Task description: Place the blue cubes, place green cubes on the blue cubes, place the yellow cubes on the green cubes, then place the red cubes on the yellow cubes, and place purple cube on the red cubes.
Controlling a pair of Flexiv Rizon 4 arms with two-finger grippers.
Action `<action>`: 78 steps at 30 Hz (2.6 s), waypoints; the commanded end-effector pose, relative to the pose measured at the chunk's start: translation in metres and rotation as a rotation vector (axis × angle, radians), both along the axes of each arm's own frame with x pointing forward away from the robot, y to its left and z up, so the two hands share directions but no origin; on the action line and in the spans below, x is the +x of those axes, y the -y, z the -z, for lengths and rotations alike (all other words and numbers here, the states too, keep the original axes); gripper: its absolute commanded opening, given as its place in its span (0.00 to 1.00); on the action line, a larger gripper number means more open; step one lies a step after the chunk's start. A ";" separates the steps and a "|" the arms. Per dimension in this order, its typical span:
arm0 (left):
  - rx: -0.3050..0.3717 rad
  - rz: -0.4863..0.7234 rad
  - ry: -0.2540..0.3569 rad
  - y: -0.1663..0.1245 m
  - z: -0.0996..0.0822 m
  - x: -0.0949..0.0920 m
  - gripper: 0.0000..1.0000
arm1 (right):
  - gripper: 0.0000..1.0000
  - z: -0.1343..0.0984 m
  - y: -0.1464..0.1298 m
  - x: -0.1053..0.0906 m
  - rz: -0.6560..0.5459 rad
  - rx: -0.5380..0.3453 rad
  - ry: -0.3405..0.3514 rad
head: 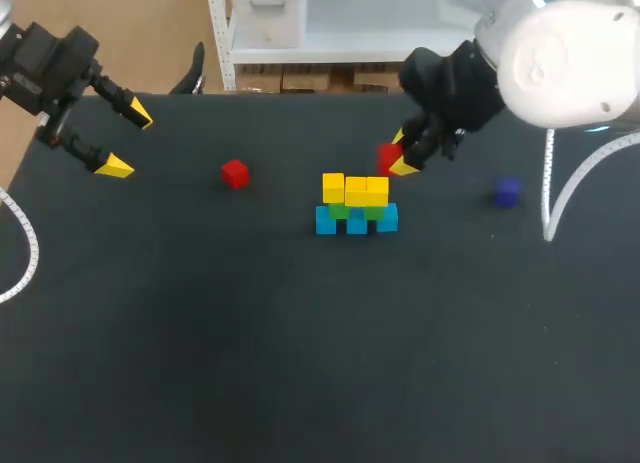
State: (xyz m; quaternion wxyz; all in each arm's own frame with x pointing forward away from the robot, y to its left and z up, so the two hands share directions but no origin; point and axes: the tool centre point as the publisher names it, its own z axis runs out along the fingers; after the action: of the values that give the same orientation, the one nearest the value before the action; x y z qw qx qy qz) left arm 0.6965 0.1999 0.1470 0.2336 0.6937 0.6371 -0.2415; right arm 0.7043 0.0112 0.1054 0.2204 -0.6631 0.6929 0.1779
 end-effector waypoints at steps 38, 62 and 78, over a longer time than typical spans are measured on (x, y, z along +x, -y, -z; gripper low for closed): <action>0.000 0.003 0.000 0.000 0.000 0.001 1.00 | 0.00 0.025 -0.025 -0.001 0.004 -0.039 -0.006; 0.000 0.003 0.000 0.000 0.000 0.001 1.00 | 0.24 0.026 -0.025 0.003 -0.004 -0.042 -0.009; 0.000 0.003 0.000 0.000 0.000 0.001 1.00 | 0.31 0.028 -0.024 0.002 -0.008 -0.044 -0.018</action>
State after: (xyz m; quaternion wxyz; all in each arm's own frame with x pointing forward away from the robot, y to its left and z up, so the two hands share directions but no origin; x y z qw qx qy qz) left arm 0.6965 0.1999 0.1470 0.2336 0.6937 0.6371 -0.2415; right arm 0.7049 0.0352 0.0778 0.1989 -0.6687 0.6965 0.1678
